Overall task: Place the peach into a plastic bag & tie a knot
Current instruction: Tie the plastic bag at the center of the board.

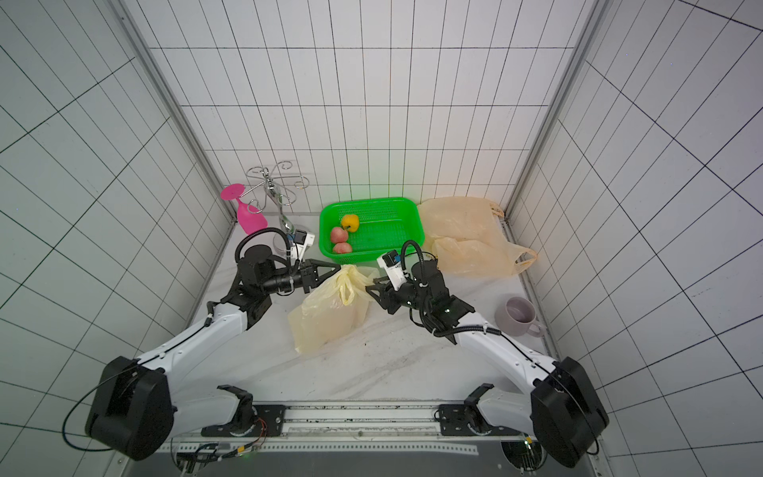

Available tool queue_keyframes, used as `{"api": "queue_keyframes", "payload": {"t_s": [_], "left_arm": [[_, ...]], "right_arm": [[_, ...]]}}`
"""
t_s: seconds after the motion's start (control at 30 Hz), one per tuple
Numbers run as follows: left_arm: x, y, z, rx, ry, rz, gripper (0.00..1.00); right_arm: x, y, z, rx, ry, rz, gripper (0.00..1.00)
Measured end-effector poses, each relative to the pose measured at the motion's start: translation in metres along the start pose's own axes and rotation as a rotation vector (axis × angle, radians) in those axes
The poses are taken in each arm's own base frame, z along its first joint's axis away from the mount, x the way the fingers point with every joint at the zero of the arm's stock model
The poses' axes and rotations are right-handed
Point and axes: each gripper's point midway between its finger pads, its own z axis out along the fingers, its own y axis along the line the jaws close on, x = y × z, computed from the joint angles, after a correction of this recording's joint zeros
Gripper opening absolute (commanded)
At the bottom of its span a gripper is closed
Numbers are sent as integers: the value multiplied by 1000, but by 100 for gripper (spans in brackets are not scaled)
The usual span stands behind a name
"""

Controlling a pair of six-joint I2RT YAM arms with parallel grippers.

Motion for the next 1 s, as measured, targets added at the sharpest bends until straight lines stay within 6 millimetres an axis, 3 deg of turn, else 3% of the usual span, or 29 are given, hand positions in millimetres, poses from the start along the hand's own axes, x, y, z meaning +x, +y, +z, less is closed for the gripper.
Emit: {"api": "queue_keyframes", "payload": {"t_s": [0.17,0.33,0.47,0.6,0.83,1.0], "left_arm": [[-6,-1,-4,-19,-44,-12,0],[-4,1,-3,-29,-60,-35,0],[-3,-4,0,-17,-62,-35,0],[-1,-6,2,-13,-58,-35,0],[1,-5,3,-21,-59,-38,0],[2,-7,4,-18,-58,-36,0]], "right_arm": [[-15,1,-35,119,36,121,40],[-41,26,-56,138,59,198,51],[-48,43,-48,118,106,235,55],[-37,49,-35,110,154,262,55],[-22,53,-18,106,213,295,42],[-21,56,-10,95,221,301,44]]}}
